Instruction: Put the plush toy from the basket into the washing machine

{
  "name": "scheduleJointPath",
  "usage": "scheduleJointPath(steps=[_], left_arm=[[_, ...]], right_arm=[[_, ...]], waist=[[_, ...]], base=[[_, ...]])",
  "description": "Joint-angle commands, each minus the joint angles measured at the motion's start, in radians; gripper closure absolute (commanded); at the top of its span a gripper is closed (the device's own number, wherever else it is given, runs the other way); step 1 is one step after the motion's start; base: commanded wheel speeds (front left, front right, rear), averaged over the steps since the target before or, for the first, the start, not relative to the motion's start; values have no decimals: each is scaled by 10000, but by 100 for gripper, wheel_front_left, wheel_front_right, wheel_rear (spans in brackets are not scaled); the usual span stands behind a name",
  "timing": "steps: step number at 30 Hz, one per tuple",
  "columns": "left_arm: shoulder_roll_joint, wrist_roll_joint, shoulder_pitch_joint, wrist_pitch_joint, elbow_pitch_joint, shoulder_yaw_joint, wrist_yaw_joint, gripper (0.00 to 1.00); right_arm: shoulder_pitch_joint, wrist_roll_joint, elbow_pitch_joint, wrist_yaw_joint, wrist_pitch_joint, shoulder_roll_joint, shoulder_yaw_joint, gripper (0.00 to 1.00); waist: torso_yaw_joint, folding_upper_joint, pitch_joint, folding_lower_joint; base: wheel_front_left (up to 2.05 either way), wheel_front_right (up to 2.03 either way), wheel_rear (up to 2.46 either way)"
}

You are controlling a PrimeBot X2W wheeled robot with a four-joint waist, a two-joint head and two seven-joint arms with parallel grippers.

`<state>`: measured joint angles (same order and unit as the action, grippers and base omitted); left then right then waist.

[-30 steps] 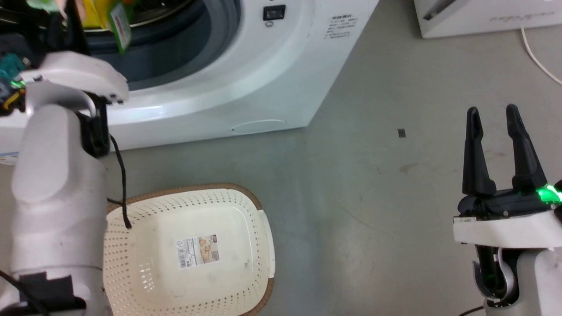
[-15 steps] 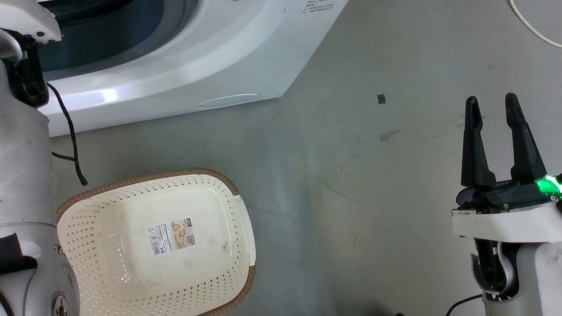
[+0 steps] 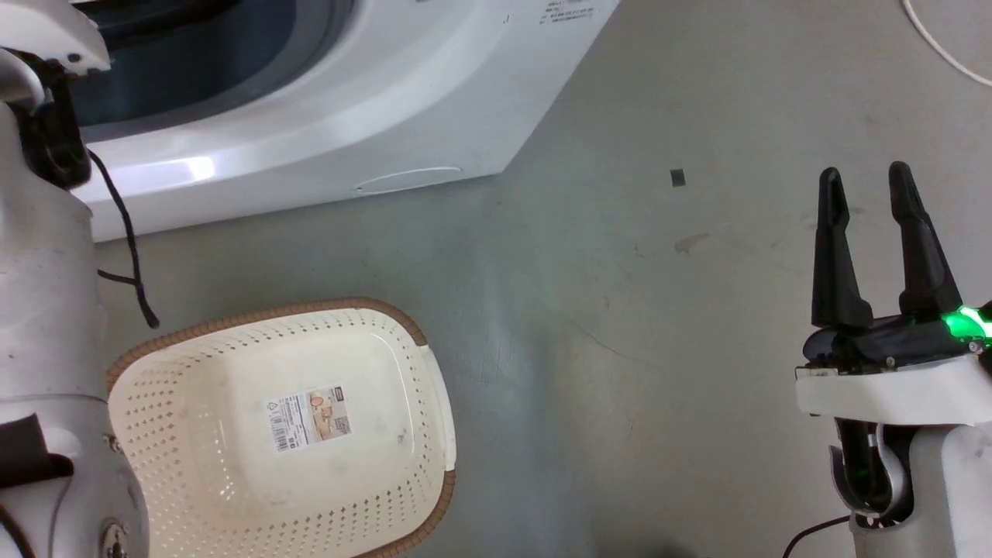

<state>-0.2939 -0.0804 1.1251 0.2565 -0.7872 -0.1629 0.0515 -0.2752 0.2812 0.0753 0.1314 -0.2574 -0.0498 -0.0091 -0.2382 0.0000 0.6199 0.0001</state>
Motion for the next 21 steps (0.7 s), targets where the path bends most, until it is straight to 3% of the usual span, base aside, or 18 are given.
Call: scheduleJointPath(steps=[1,9,21], left_arm=[[82,85,-219,53,-5,-16,61,0],[579,211,-1585,53,403,122,-36,0],[1587,445,-4401,53,2432,342,43,0]], right_arm=[[-134,-37,-19,-7,-44,-4,5,0],[117,-187,-170,-7,-44,-4,-2,0],[801,-473,-434,-7,-44,-4,-99,0]], waist=[[78,0,-141,-1],[360,0,-996,-1],[1182,0,-2465,-1]], base=[[0,0,0],[0,0,0],[0,0,0]])
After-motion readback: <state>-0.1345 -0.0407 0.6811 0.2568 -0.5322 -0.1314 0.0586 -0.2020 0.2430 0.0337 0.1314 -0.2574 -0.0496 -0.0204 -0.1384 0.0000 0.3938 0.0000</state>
